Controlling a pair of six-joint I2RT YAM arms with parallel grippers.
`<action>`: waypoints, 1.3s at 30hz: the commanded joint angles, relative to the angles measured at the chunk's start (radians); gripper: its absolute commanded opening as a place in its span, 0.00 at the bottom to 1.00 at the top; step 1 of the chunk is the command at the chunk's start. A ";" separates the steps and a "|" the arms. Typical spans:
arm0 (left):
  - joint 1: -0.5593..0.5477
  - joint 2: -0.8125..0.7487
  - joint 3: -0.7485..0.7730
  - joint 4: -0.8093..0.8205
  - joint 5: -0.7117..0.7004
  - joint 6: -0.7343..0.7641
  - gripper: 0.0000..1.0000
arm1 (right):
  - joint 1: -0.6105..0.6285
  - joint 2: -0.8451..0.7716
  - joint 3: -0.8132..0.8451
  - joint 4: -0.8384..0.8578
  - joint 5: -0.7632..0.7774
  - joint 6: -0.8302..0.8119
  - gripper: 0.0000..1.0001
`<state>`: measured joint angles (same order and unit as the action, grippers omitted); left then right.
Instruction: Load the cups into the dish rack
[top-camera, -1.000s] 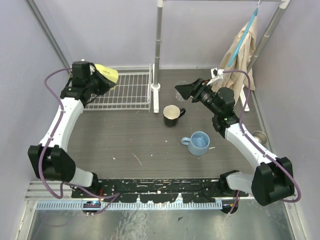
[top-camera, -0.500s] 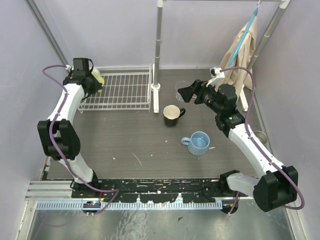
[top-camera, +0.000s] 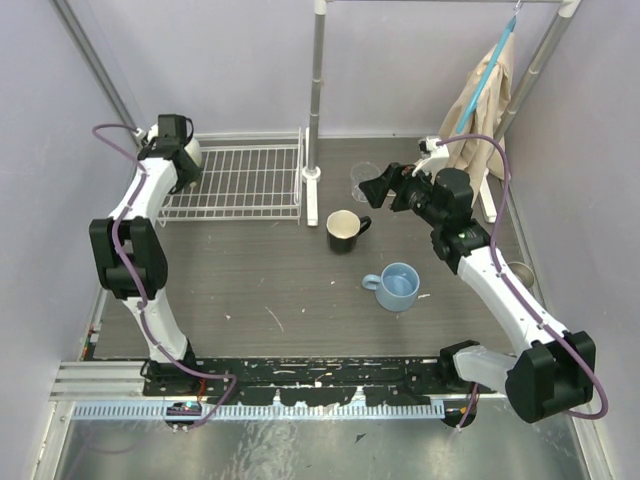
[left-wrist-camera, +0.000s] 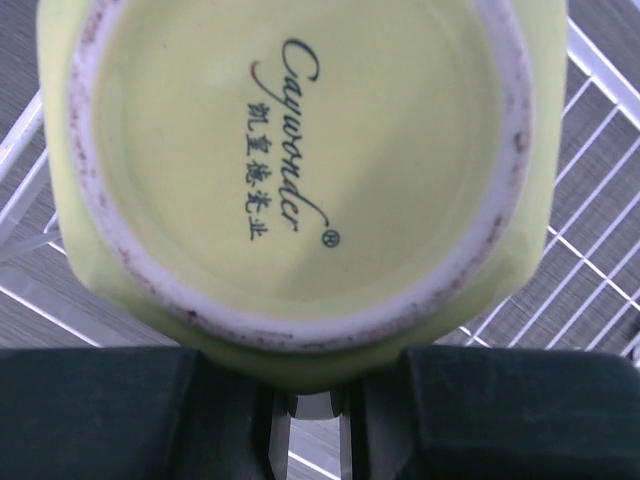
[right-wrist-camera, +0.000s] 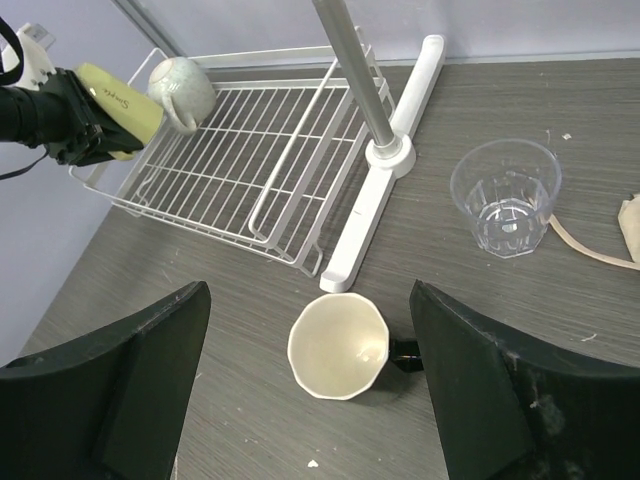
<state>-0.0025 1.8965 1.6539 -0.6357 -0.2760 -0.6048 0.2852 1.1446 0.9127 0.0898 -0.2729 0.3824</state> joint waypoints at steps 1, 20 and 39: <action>0.006 0.019 0.043 0.056 -0.088 0.014 0.00 | -0.011 0.003 0.047 0.028 0.017 -0.027 0.87; 0.026 0.042 -0.131 0.200 -0.132 -0.059 0.00 | -0.030 0.012 0.019 0.001 0.001 -0.035 0.87; 0.044 0.061 -0.159 0.227 -0.103 -0.035 0.22 | -0.032 0.006 0.013 -0.019 0.004 -0.039 0.87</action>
<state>0.0257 1.9591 1.4895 -0.4736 -0.3561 -0.6403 0.2577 1.1595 0.9123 0.0582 -0.2718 0.3634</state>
